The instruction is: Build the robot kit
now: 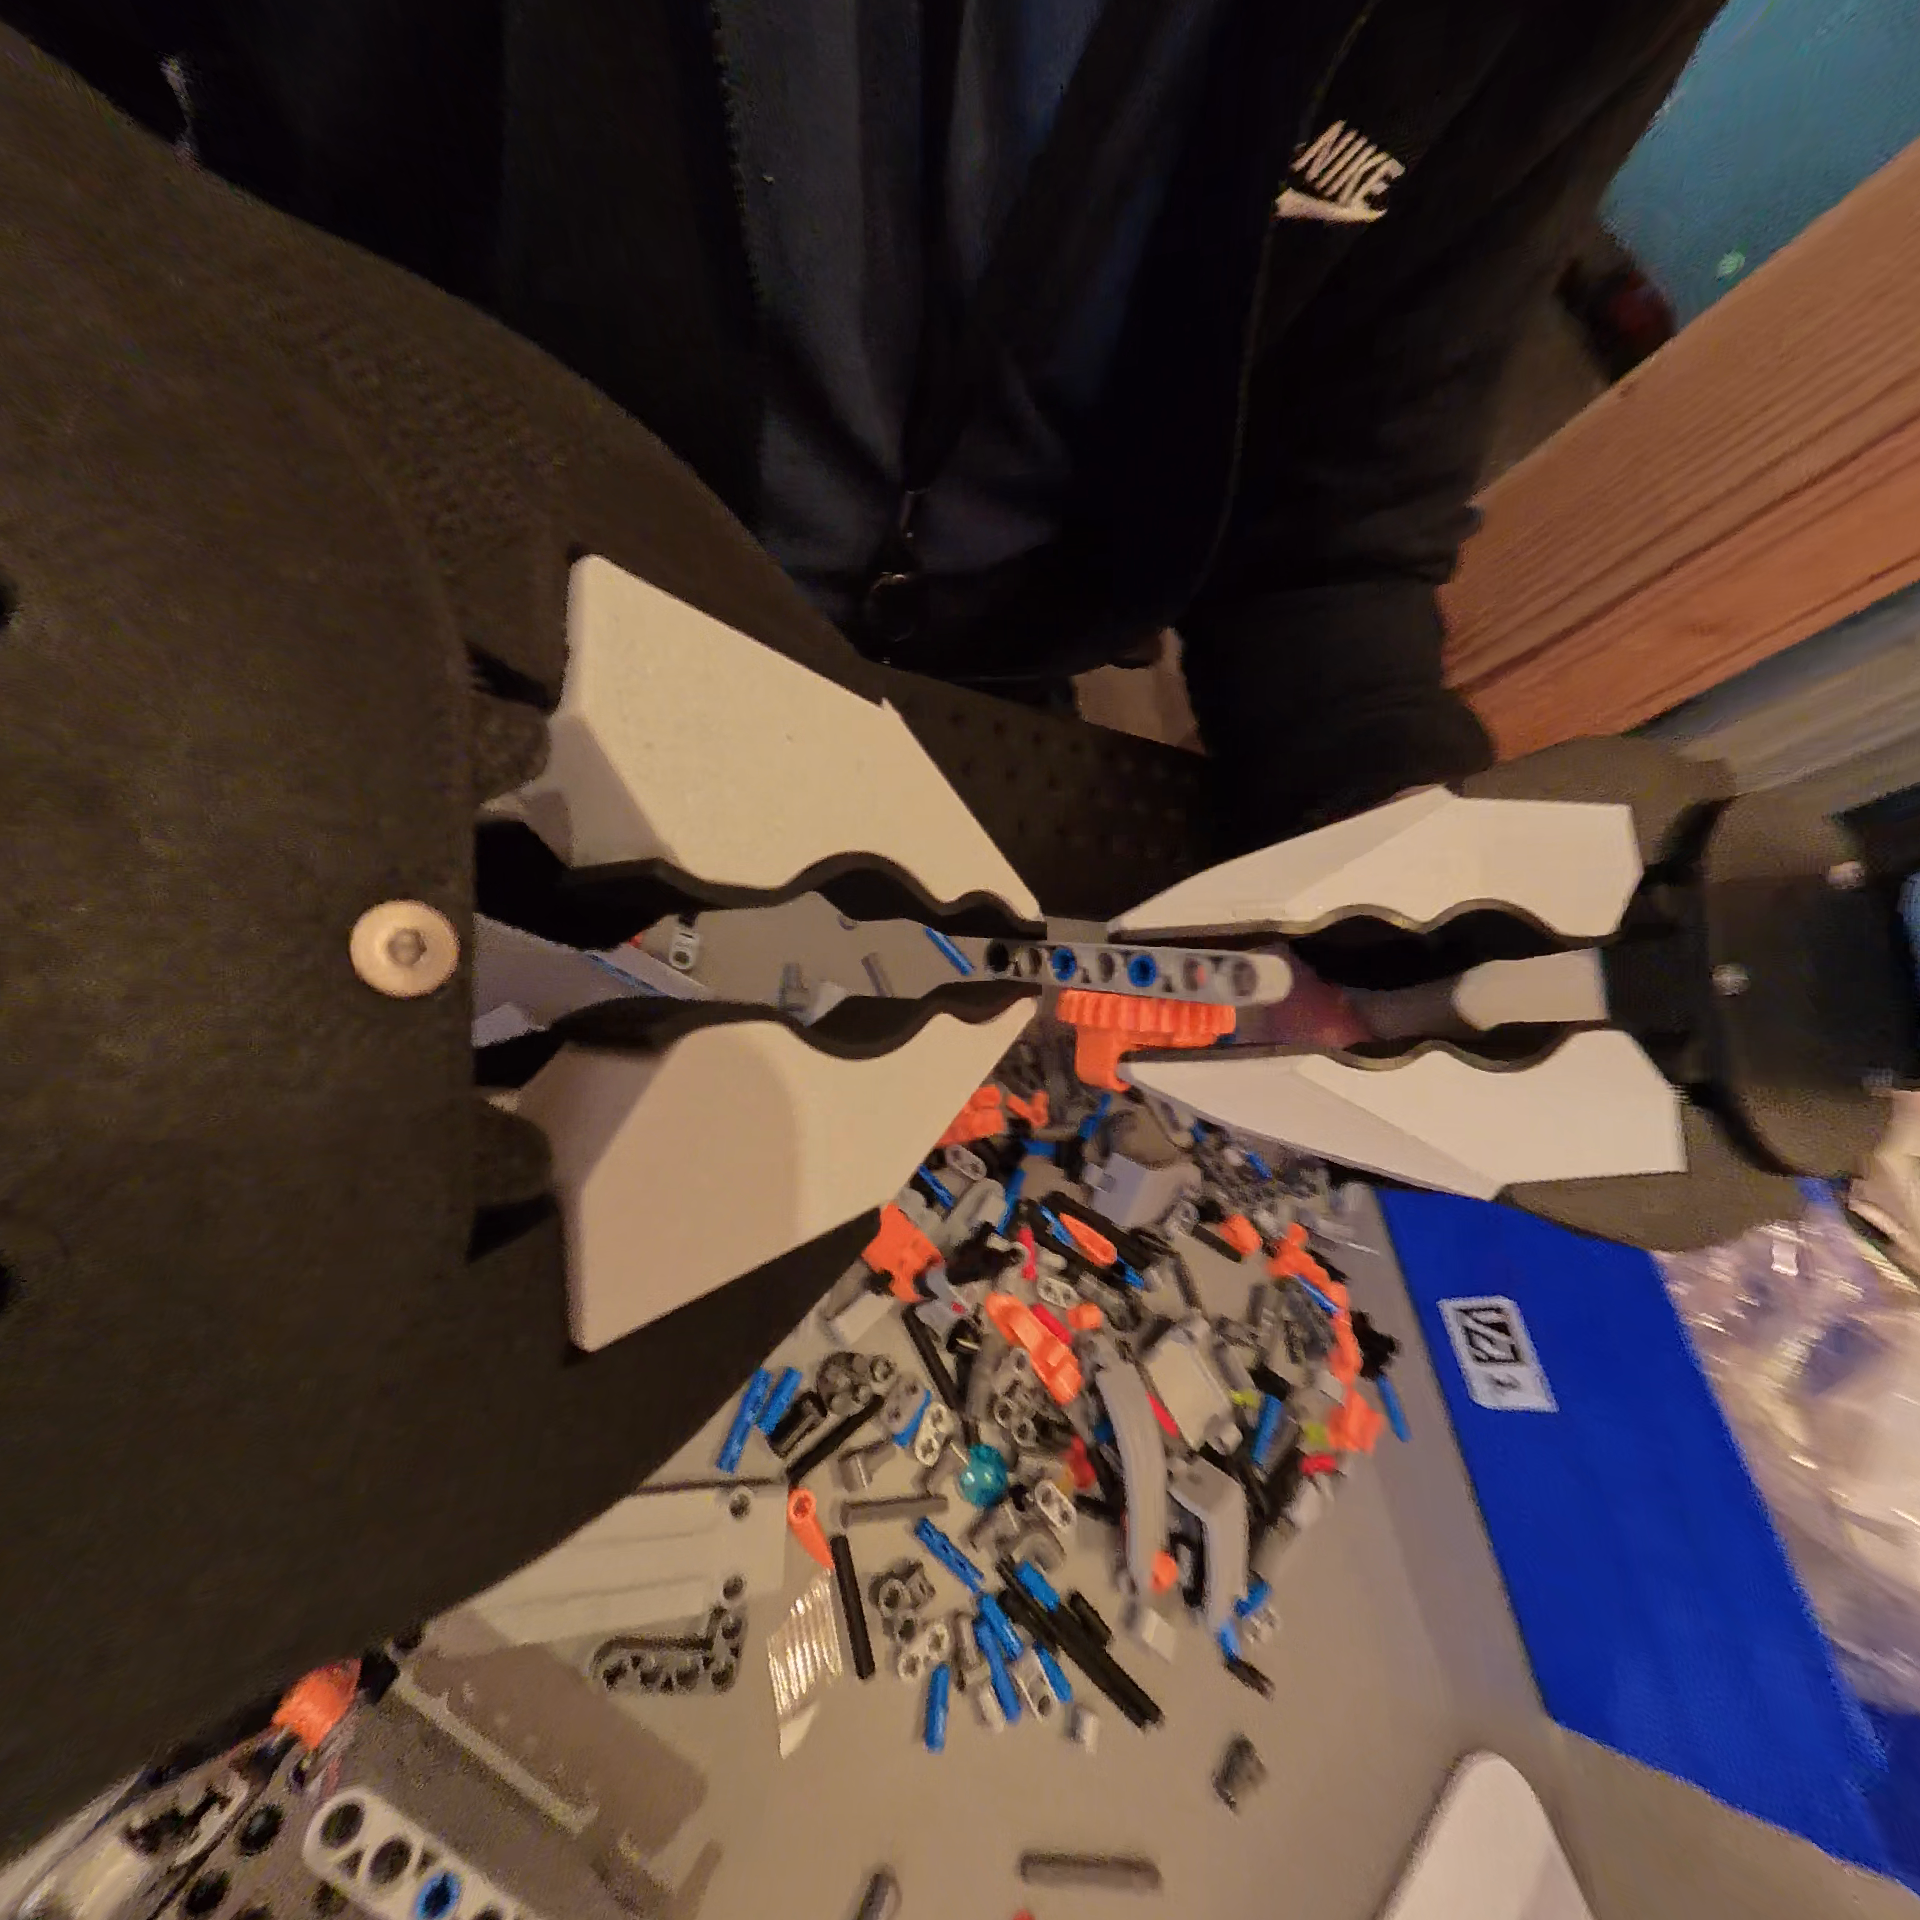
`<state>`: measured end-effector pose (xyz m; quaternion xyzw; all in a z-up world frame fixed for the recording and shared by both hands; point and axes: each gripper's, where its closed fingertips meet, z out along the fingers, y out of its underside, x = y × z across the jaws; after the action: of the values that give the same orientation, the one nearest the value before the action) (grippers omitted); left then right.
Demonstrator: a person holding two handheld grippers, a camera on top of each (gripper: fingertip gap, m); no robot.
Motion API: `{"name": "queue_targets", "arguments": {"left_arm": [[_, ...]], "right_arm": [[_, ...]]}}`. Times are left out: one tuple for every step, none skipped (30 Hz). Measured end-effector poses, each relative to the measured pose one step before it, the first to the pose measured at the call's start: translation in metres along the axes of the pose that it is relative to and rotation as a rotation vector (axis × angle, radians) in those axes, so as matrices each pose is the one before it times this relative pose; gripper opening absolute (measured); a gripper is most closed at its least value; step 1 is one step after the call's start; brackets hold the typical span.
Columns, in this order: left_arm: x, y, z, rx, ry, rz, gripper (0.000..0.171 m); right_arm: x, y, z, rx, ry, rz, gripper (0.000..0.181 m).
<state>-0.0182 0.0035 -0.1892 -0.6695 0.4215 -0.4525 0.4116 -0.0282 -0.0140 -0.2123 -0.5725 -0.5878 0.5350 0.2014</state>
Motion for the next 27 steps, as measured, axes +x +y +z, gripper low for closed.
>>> {"name": "queue_targets", "arguments": {"left_arm": [[-0.00037, -0.00618, -0.00317, 0.05701, 0.0036, -0.0135, 0.015], [0.0004, -0.00602, -0.00318, 0.0579, 0.0065, -0.0093, 0.015], [-0.00094, -0.00569, -0.00321, 0.0573, -0.004, -0.0092, 0.015], [-0.00165, -0.00357, -0.00262, 0.04216, -0.0034, -0.0179, 0.014], [0.00081, -0.00053, -0.00098, 0.02352, 0.0133, -0.0205, 0.014], [-0.00001, 0.00181, 0.00052, 0.01029, 0.0035, -0.0116, 0.014], [-0.00049, 0.00299, 0.00013, -0.00299, 0.0018, -0.0093, 0.014], [-0.00016, 0.00283, -0.00031, -0.00851, 0.006, -0.0121, 0.014], [0.00009, 0.00092, -0.00097, -0.00061, 0.0053, -0.008, 0.014], [-0.00103, 0.00096, -0.001, -0.00864, -0.0083, 0.0046, 0.016], [-0.0041, 0.00217, -0.00085, -0.0291, -0.0377, 0.026, 0.022], [-0.00095, 0.00157, -0.00033, -0.03269, -0.0293, 0.0492, 0.028], [0.00348, 0.00094, 0.0012, -0.03327, -0.0056, 0.0469, 0.029], [0.00088, 0.0014, 0.00221, -0.04184, -0.0235, 0.0451, 0.031], [0.00081, 0.00213, 0.00289, -0.04462, -0.022, 0.0492, 0.031], [0.00291, 0.00216, 0.00365, -0.03838, -0.0015, 0.0375, 0.029], [0.00415, 0.00259, 0.00391, -0.03419, 0.0142, 0.0195, 0.025], [0.00325, 0.00332, 0.00397, -0.03131, 0.0155, 0.0026, 0.023], [-0.00078, 0.00223, 0.00206, -0.01751, -0.0029, -0.0095, 0.022], [-0.00339, 0.00021, -0.00056, 0.0085, -0.0153, -0.0095, 0.022], [-0.00232, -0.00364, -0.00319, 0.04342, 0.0018, -0.0225, 0.022], [-0.00208, -0.00645, -0.00476, 0.06032, 0.014, -0.0465, 0.022], [-0.00284, -0.00414, -0.00451, 0.04149, 0.0077, -0.039, 0.022], [-0.00237, -0.00367, -0.00397, 0.03775, 0.0011, -0.0181, 0.022], [0.00033, -0.00376, -0.00269, 0.03331, 0.0111, -0.0128, 0.022], [0.00171, -0.00354, -0.0014, 0.02676, 0.0141, -0.007, 0.022], [0.00135, -0.00182, 0.00046, 0.01214, 0.0075, 0.0041, 0.022]], "right_arm": [[-0.00036, -0.00662, -0.00434, 0.0401, 0.0072, -0.0051, 0.005], [-0.00057, -0.00737, -0.00447, 0.0441, 0.0009, 0.0035, 0.005], [0.00069, -0.00851, -0.00558, 0.0538, 0.002, 0.0104, 0.005], [0.00089, -0.0082, -0.00577, 0.0528, 0.0, 0.0087, 0.005], [-0.00068, -0.00537, -0.00391, 0.0343, -0.0051, -0.0001, 0.005], [0.00022, -0.00182, -0.00163, 0.0091, 0.0066, -0.0033, 0.005], [0.00065, 0.00049, -0.00011, -0.007, 0.0129, -0.0065, 0.005], [0.00013, 0.00054, 0.0003, -0.0094, 0.0099, -0.0067, 0.005], [-0.00041, 0.00082, 0.00059, -0.0132, 0.0059, -0.0067, 0.005], [0.00008, 0.00221, 0.00066, -0.026, 0.0083, -0.0071, 0.005], [-0.00011, 0.00283, 0.00026, -0.0354, 0.0093, -0.0081, 0.005], [-0.00223, 0.00326, 0.0004, -0.0439, -0.0002, -0.0108, 0.005], [-0.00298, 0.0017, 0.00044, -0.0397, -0.0029, -0.0148, 0.005], [-0.00097, 0.00147, 0.00067, -0.0429, 0.0123, -0.0212, 0.005], [-0.0002, 0.00208, 0.00129, -0.0502, 0.0155, -0.0199, 0.005], [-0.00096, 0.00054, 0.00161, -0.041, 0.0065, -0.0149, 0.005], [-0.00146, -0.00144, 0.00179, -0.0251, 0.0011, -0.0136, 0.005], [-0.00054, -0.00198, 0.00231, -0.0169, 0.0034, -0.0126, 0.005], [0.00186, -0.00143, 0.00249, -0.0111, 0.0143, -0.0083, 0.005], [0.00303, -0.00221, 0.00089, 0.0057, 0.0169, -0.001, 0.005], [0.00235, -0.00558, -0.00127, 0.0424, 0.0083, 0.0095, 0.005], [0.00211, -0.00808, -0.00302, 0.0695, 0.0062, 0.0172, 0.006], [0.00211, -0.00674, -0.00403, 0.0692, 0.0075, 0.0147, 0.007], [0.00158, -0.00221, -0.00351, 0.0444, 0.0035, 0.0138, 0.012], [0.00137, 0.00007, -0.00217, 0.0307, 0.0012, 0.013, 0.012], [0.00052, 0.00096, -0.00022, 0.0237, -0.0019, 0.006, 0.011], [0.00021, 0.00022, 0.00088, 0.0232, -0.0041, 0.0068, 0.013]]}}
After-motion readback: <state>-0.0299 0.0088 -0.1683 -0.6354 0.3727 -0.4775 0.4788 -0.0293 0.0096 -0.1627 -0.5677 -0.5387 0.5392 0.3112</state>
